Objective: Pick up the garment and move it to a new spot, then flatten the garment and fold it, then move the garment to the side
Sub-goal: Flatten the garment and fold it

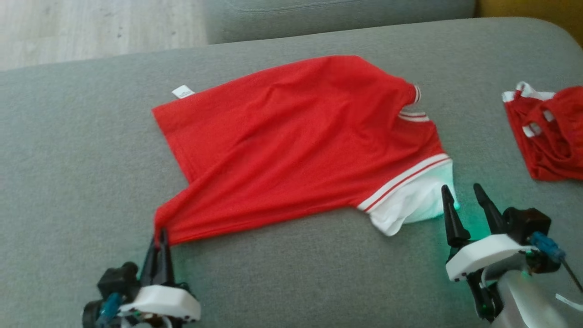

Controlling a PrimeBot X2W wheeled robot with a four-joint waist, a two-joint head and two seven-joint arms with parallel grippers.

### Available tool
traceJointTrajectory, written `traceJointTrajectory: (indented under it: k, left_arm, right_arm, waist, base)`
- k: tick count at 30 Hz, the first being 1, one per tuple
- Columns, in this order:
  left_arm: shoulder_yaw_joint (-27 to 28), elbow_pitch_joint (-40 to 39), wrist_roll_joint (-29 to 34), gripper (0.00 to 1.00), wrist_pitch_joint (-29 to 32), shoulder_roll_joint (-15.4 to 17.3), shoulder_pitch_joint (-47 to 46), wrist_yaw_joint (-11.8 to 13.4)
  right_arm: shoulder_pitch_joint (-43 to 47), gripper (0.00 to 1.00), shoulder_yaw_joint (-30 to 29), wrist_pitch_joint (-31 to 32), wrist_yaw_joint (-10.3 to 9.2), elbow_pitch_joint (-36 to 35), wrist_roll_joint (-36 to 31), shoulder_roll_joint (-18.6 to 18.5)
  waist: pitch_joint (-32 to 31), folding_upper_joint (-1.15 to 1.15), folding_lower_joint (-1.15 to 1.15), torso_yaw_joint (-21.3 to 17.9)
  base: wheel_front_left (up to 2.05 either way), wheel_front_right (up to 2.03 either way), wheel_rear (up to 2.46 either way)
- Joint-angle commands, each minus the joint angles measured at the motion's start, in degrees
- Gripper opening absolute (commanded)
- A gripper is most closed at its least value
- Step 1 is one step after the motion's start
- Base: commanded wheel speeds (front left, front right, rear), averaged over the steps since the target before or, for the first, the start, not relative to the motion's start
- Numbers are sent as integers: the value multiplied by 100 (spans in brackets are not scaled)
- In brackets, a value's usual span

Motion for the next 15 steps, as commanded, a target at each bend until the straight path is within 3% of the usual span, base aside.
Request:
traceJointTrajectory:
  k: [1,6,15]
  left_arm:
    - [257,-174,40,0,-30,51,-22,31]
    - [410,-208,112,0,-30,51,49,-79]
    - [86,-144,-42,0,-30,51,7,-47]
  right_arm:
    - [24,100,106,-55,-5,-120,40,0]
    - [10,100,207,-55,-5,-52,56,46]
    - [-103,100,662,-55,-5,234,178,-25]
  waist:
    - [11,0,0,43]
    - [58,0,0,107]
    - [127,0,0,130]
  base:
    - [0,0,0]
    - [0,0,0]
    - [0,0,0]
